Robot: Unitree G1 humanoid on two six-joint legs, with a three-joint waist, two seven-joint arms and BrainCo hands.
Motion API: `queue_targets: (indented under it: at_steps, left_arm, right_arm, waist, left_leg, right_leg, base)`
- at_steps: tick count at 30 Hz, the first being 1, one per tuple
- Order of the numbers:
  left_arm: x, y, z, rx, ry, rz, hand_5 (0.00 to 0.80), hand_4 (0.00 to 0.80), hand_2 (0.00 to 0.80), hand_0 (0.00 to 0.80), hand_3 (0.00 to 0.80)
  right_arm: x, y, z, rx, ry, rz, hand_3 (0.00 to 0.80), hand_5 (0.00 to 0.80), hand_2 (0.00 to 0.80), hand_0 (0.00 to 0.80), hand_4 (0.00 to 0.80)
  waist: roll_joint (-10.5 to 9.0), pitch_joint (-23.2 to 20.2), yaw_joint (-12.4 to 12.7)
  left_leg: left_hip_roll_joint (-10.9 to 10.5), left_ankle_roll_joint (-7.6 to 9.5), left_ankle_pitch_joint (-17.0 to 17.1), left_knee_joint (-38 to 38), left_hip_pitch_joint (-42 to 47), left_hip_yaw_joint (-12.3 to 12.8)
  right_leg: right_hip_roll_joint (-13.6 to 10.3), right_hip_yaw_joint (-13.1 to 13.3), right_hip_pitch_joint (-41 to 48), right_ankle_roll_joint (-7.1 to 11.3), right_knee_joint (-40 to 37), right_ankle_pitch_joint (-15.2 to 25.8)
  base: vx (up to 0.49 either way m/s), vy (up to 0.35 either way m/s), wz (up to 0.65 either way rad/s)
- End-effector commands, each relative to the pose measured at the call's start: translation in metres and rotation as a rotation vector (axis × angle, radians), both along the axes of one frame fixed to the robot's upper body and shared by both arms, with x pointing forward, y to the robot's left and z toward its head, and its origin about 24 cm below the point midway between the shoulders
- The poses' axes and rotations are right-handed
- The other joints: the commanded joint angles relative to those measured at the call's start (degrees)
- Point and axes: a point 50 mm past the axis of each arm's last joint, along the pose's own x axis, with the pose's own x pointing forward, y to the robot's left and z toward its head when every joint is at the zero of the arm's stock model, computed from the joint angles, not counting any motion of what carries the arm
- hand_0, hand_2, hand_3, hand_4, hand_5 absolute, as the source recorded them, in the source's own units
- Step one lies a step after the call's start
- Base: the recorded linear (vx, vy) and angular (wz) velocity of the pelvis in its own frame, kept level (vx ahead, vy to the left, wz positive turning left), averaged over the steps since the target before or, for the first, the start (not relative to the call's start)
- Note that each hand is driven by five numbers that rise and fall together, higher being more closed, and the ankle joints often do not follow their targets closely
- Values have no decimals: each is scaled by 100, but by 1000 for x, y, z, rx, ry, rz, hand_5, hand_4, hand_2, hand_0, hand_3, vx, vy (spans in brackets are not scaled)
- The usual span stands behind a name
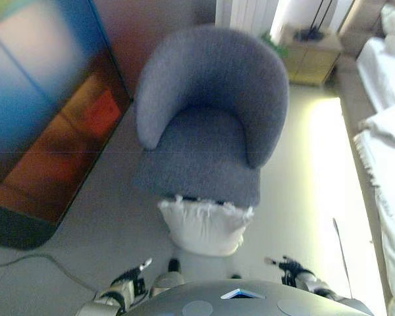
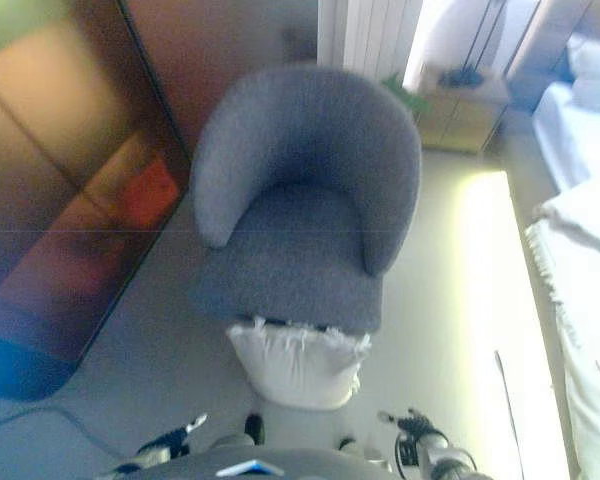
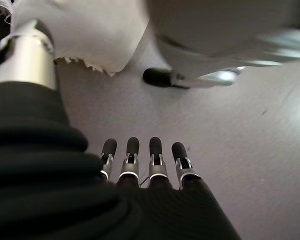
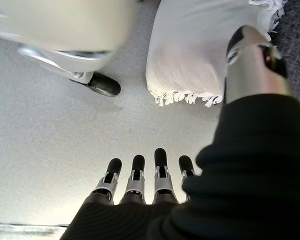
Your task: Pick up the cushion and take it to the sofa
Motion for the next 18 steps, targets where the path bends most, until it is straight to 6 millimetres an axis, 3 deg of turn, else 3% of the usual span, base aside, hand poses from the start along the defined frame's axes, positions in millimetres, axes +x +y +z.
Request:
queue_targets:
  at_steps: [1,10,18]
  left_arm:
    - [51,6,22,110,-185,33,0,0,0,0,0]
    - [122,6,67,207,-478,33,0,0,0,0,0]
    - [174,-11,114,216,-740,13,0,0,0,0,0]
  right_arm:
    - [68,8,29,-32,-245,0,0,0,0,0,0]
    - [129,7,73,-108,-497,20,0,0,0,0,0]
    - [173,10,117,-151,-685,3,0,0,0,0,0]
  waist:
    - [-178,735,97]
    - [-130,1298,55]
    - [-53,1614,-34]
  left_leg:
    - [-329,248,-542,662,-454,82]
    - [-448,353,-721,1809,-1976,-2]
    - [-332,405,-978,2933,-3195,89]
  right_leg:
    - [-379,346,-1141,86,604,286]
    - [-540,489,-2700,19,1800,69]
    - [-628,635,-3923,-119,2960,-213]
  base:
    - [-204,94,22]
    - [-85,74,13]
    - [-42,46,7]
